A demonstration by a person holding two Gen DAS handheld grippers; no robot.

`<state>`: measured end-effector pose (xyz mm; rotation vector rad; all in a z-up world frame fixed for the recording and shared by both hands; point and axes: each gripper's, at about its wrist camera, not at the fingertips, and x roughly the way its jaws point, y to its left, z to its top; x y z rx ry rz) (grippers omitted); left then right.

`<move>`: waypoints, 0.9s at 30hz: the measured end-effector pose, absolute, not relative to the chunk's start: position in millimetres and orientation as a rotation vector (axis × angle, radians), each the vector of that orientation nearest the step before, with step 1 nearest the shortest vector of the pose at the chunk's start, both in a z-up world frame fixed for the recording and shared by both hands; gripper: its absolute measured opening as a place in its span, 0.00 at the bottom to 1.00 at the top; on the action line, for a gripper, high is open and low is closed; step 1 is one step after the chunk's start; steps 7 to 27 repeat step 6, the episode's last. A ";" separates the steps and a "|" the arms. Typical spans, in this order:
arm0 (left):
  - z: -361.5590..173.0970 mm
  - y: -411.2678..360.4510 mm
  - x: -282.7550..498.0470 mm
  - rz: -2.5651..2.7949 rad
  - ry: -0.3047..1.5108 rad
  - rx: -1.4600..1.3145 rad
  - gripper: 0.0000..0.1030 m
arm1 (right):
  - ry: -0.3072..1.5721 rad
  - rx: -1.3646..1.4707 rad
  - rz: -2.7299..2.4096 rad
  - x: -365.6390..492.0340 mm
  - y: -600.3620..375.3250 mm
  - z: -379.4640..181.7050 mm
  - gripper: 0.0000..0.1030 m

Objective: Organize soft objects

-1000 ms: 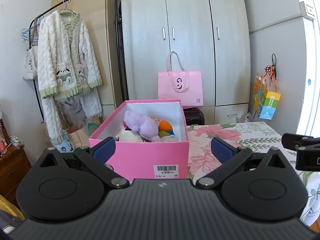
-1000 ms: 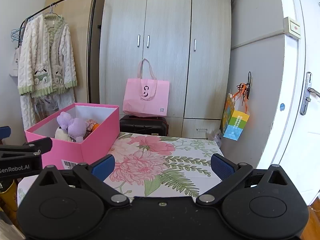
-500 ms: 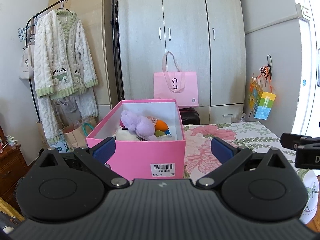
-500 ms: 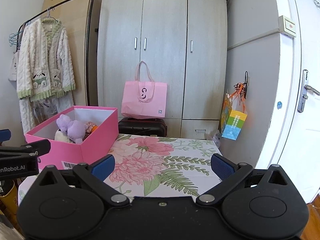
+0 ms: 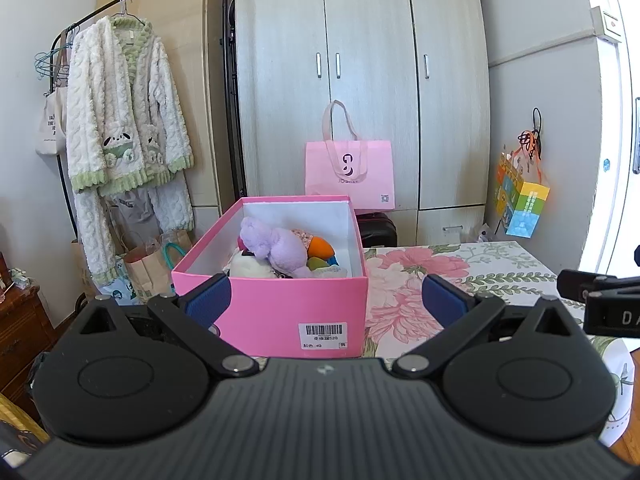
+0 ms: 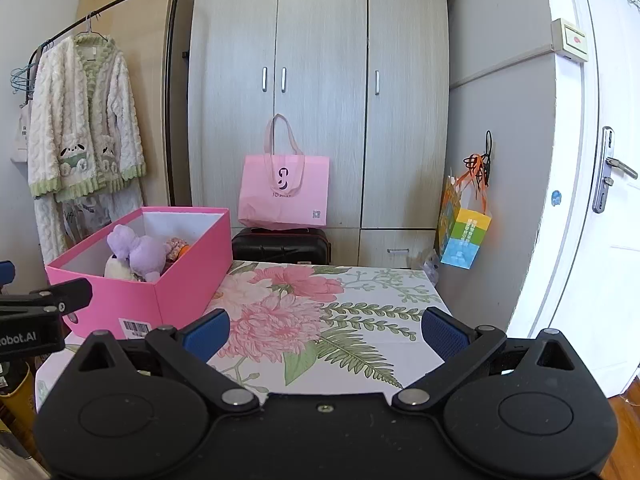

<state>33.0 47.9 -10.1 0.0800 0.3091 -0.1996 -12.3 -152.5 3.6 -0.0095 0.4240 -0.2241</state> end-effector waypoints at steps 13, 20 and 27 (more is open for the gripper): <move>-9.6 47.7 32.7 -0.198 0.310 0.080 1.00 | 0.425 -0.011 -0.225 -12.5 -152.9 3.2 1.00; -9.6 47.7 32.7 -0.198 0.310 0.080 1.00 | 0.425 -0.011 -0.225 -12.5 -152.9 3.2 1.00; -9.6 47.7 32.7 -0.198 0.310 0.080 1.00 | 0.425 -0.011 -0.225 -12.5 -152.9 3.2 1.00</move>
